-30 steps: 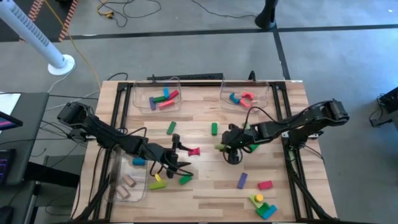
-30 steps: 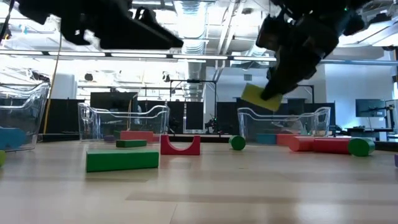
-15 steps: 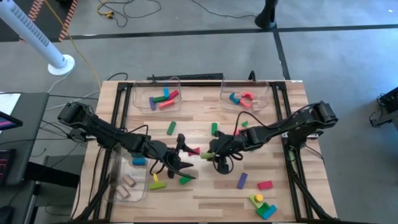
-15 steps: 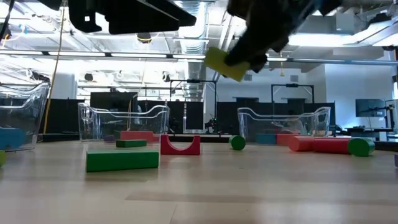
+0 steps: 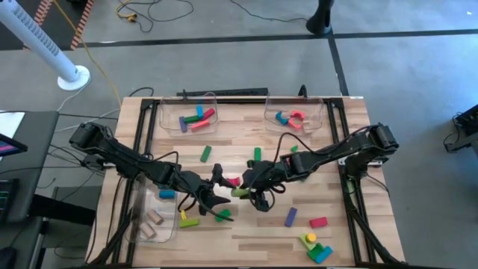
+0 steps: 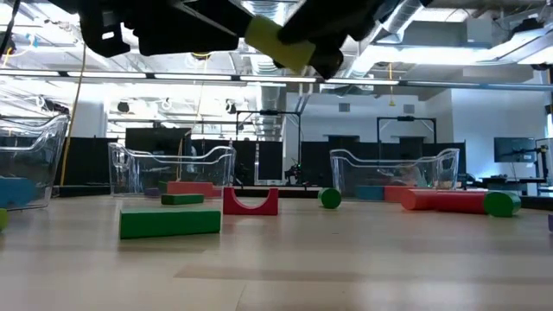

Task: Sort blocks by size
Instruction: Put the light green cylindrical block into the bottom left transparent bin

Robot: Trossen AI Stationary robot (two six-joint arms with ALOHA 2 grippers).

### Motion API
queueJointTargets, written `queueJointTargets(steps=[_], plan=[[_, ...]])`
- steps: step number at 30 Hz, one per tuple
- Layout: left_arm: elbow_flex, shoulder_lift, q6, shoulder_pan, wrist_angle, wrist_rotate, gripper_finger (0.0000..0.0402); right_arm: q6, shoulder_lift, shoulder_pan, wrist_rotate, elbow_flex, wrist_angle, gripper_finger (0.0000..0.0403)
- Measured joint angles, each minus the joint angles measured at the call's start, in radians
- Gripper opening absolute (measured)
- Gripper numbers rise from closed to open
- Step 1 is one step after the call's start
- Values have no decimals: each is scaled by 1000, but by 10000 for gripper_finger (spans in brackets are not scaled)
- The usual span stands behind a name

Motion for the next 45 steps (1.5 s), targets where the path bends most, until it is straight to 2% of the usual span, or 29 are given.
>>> queueJointTargets(steps=[13, 24, 31, 38, 45], plan=[[0, 0, 67, 0, 70, 4, 232, 8, 0, -5, -24, 8, 44, 172], [0, 0, 67, 0, 109, 13, 228, 8, 0, -5, -25, 8, 68, 172], [1, 0, 63, 0, 114, 59, 203, 3, 0, -4, -26, 8, 101, 172], [1, 0, 52, 0, 118, 56, 186, 0, 0, -4, -26, 8, 108, 172], [2, 0, 48, 2, 119, 54, 149, 0, 0, -2, -26, 8, 109, 172]])
